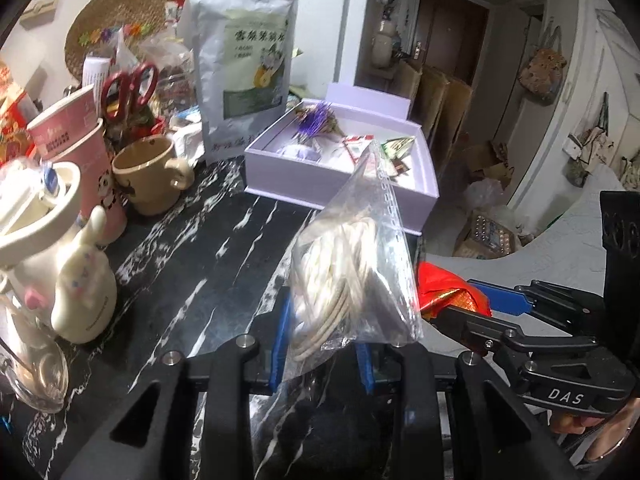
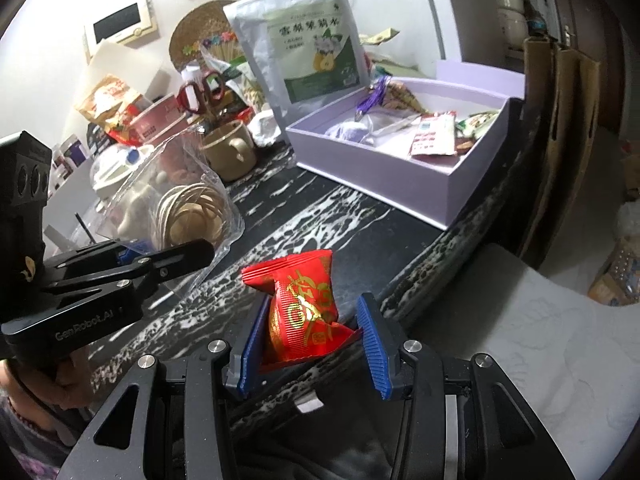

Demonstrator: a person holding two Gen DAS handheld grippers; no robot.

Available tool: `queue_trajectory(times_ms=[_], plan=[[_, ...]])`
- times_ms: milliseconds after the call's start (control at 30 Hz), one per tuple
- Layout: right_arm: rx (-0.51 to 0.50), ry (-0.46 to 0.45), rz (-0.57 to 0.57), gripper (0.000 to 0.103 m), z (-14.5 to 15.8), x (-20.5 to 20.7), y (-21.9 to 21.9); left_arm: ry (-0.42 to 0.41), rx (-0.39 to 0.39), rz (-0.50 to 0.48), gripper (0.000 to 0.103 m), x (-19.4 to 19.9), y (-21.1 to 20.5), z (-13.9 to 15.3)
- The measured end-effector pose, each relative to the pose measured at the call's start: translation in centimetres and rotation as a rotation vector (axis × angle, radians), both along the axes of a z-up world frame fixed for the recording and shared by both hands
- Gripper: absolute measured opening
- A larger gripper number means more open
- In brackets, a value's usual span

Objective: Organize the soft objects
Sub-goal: 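Lift the red candy and clear bag and carry them over the lavender box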

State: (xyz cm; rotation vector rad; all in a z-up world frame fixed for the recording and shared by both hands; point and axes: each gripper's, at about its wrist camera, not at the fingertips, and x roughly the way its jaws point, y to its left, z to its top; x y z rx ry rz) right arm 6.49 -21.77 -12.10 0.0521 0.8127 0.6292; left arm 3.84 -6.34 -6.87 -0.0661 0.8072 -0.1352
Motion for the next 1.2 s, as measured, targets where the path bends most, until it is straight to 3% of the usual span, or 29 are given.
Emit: queue_trajectory(times_ms=[667,1200], plan=[[0.018,-0.206,-0.177,0.044,8.4,-2.7,-5.1,-0.233,0.003,-0.182,0.028,1.0,-4.5,7.9],[0.029,-0.378,-0.205,0.044,16.4,2.3,-6.4,-0.416,0.045,-0.21,0.028,6.6,-5.6,14.8]])
